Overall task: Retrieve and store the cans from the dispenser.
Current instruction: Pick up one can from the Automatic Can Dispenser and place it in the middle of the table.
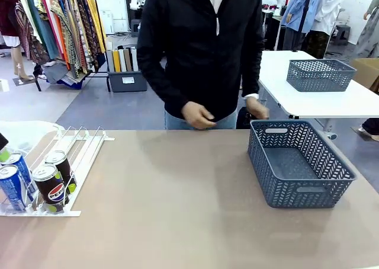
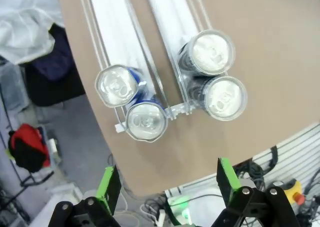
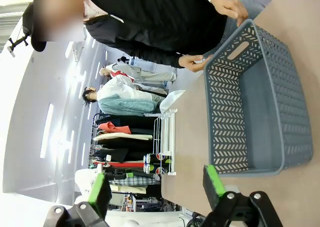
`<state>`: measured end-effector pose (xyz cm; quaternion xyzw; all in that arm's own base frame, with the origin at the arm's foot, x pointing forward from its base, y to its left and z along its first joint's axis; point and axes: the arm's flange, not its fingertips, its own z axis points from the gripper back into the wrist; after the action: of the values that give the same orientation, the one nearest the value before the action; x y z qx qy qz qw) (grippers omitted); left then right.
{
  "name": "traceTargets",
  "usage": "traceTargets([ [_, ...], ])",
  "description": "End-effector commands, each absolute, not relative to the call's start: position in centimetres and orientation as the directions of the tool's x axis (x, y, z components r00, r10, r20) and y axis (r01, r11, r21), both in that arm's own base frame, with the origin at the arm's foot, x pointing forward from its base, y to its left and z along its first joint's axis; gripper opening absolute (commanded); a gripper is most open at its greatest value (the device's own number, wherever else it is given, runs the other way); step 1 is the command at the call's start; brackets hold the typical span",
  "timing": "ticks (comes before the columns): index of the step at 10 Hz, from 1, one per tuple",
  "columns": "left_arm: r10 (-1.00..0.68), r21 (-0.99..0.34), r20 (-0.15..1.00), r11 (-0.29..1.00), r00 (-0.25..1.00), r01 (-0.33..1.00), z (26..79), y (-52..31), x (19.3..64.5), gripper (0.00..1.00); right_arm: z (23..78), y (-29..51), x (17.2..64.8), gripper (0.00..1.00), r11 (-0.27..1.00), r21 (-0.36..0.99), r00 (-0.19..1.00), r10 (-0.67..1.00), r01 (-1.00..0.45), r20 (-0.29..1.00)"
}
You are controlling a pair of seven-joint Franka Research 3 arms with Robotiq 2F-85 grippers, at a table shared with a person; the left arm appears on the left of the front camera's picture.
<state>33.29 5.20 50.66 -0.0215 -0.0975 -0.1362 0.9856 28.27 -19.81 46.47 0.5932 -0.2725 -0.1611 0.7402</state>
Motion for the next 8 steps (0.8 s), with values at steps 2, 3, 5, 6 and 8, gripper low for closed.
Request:
traceTargets([
  [2,-0.107,-0.037,0.074,0.993,0.991,0.110,47.5,6.9,34.8,1.00,46.7,-19.9,28.2,1.00,0.234,0.968,0.801,-0.562,-0.086,0.207],
  [3,-0.094,-0.058,0.050,0.994,0.994,0.097,46.7,6.6,34.8,1.00,46.7,-19.9,28.2,1.00,0.234,0.968,0.801,-0.562,-0.086,0.207],
  [5,-0.076,-0.082,0.027,0.994,0.997,0.078,44.9,6.0,35.4,1.00,46.7,-19.9,28.2,1.00,0.234,0.968,0.801,-0.562,-0.086,0.207],
  [6,-0.070,-0.088,0.020,0.994,0.997,0.072,44.1,5.8,35.7,1.00,46.7,-19.9,28.2,1.00,0.234,0.968,0.801,-0.562,-0.086,0.207],
  [8,-0.065,-0.102,0.001,0.993,0.998,0.065,43.3,5.5,36.4,1.00,46.7,-19.9,28.2,1.00,0.234,0.968,0.801,-0.562,-0.086,0.207],
])
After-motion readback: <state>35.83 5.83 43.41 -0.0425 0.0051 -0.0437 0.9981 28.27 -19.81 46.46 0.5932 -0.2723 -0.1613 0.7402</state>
